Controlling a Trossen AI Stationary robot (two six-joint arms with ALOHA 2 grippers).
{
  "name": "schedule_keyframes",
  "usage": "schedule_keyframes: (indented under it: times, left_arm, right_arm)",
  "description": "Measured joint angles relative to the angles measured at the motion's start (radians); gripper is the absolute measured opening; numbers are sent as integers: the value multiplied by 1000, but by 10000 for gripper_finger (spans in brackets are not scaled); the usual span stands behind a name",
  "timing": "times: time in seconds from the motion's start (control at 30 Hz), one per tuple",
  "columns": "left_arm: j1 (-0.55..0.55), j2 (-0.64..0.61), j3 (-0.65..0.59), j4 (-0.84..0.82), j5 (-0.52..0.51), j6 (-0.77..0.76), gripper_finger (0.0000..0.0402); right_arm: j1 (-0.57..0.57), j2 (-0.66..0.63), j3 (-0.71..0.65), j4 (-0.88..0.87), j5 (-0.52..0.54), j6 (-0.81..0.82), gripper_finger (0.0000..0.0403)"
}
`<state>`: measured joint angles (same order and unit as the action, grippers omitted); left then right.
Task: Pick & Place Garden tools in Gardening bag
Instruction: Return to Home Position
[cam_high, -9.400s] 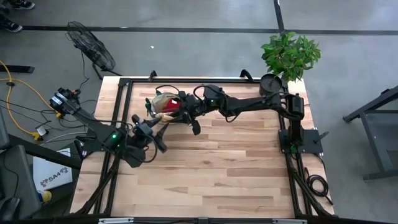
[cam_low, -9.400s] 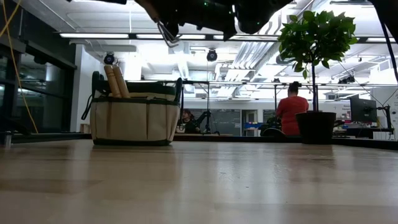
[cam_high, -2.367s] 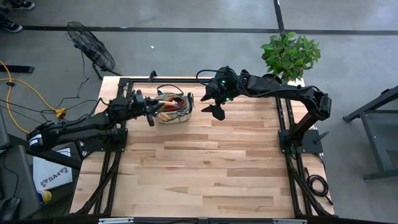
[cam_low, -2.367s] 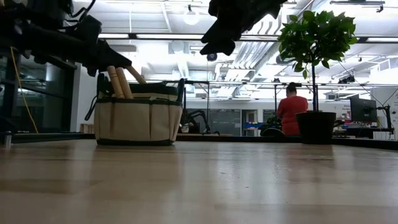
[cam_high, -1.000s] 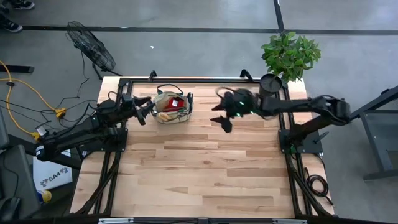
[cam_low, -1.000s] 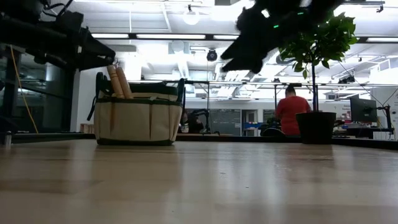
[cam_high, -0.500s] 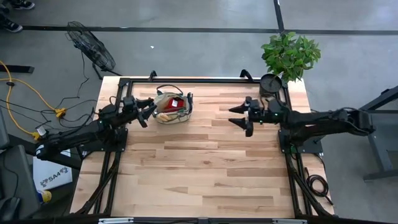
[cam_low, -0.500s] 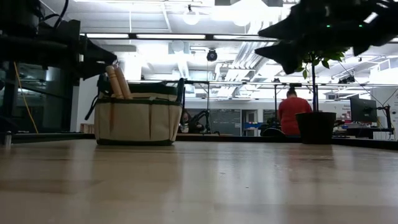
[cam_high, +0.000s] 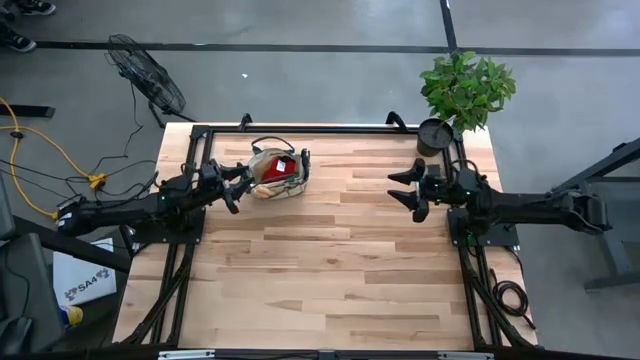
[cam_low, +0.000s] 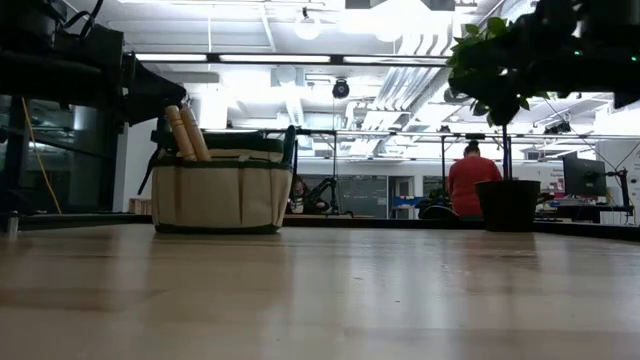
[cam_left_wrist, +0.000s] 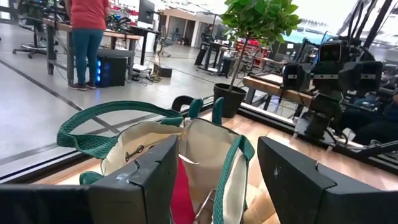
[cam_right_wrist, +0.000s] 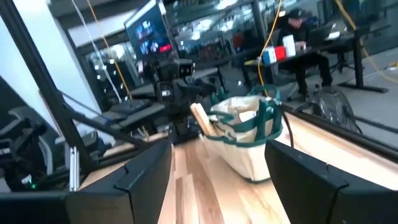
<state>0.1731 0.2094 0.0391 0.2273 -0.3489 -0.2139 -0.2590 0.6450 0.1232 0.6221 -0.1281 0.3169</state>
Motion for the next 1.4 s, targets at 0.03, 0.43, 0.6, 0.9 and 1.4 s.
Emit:
schedule_keyframes:
  times: [0.03, 0.43, 0.6, 0.9, 1.4]
  left_arm:
    - [-5, -6, 0, -3, -6, 0, 213]
    - [-4, -102, -2, -84, -15, 0, 213]
    - [-4, -161, -2, -128, -24, 10, 213]
    - [-4, -203, 7, -203, 24, 24, 213]
    - [-4, -203, 202, -263, 170, 206, 213]
  right_arm:
    - [-7, -31, -13, -4, 0, 4, 252]
    - [-49, -352, -63, -319, 65, 23, 252]
    - [-49, -451, -63, -419, 98, 15, 252]
    - [-49, -559, -63, -556, 135, 10, 252]
    - [-49, -579, -63, -565, 133, 38, 252]
